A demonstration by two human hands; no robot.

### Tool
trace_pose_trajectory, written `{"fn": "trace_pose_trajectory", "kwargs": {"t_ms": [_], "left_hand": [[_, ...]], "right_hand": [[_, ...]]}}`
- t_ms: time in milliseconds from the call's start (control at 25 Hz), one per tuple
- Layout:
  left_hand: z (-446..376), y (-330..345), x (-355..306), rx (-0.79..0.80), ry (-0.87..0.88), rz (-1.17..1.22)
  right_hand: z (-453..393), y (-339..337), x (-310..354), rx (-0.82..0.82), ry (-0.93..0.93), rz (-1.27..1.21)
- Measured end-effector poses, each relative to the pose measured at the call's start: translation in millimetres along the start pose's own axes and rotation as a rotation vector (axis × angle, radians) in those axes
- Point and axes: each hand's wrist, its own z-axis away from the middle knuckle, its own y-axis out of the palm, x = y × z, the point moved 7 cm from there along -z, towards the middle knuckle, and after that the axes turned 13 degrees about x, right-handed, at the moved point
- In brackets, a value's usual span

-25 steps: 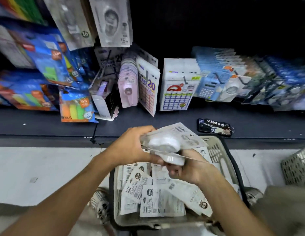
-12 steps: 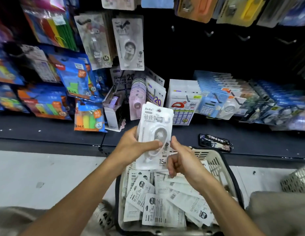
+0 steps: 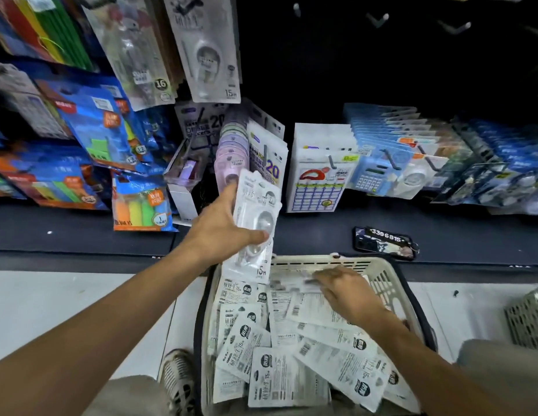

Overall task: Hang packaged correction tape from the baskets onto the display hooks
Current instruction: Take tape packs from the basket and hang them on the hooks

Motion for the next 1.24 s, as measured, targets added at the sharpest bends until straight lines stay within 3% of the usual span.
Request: {"fn": "trace_pose_trajectory", "kwargs": {"t_ms": [120, 280, 440, 560, 680, 840, 1000, 1080, 1120, 1240], "left_hand": [[-12.9, 6.3, -6.8, 0.013, 0.027, -0.216], [-20.4, -4.6, -17.5, 0.020, 0.110, -0.422], [-20.7, 2.7, -21.1, 0.295, 0.119, 0.100], [0.7, 20.0, -29.9, 0.479, 0.033, 0.377], [20.8, 19.1, -45.7, 0.579, 0.079, 0.699], [34.8, 4.3, -46.9, 0.634, 0.092, 0.835], [43.0, 5.7, -41.2, 0.681, 0.085, 0.745], [41.4, 4.2, -41.7, 0.619, 0.075, 0.685], [39.1, 1.3, -42.8, 0.574, 0.083, 0.672], [35.3, -17.0, -48.5, 0.407, 0.128, 0.639]], "right_hand": [[-6.9, -48.6, 1.9, -0.144, -0.064, 0.065], [6.1, -148.2, 15.2, -0.041, -0.277, -0.191], [26.1, -215.0, 48.6, 0.198, -0.449, -0.545], [26.1, -248.0, 66.7, 0.157, -0.514, -0.664], [29.0, -274.6, 77.7, 0.105, -0.595, -0.877], [27.9, -287.7, 104.8, 0.167, -0.648, -0.695], [30.4, -291.0, 140.5, 0.197, -0.615, -0.540], [34.6, -298.7, 149.8, 0.063, -0.573, -0.509], [39.4, -305.6, 145.3, -0.123, -0.517, -0.492], [96.4, -297.2, 97.3, -0.925, -0.128, -0.701]]}}
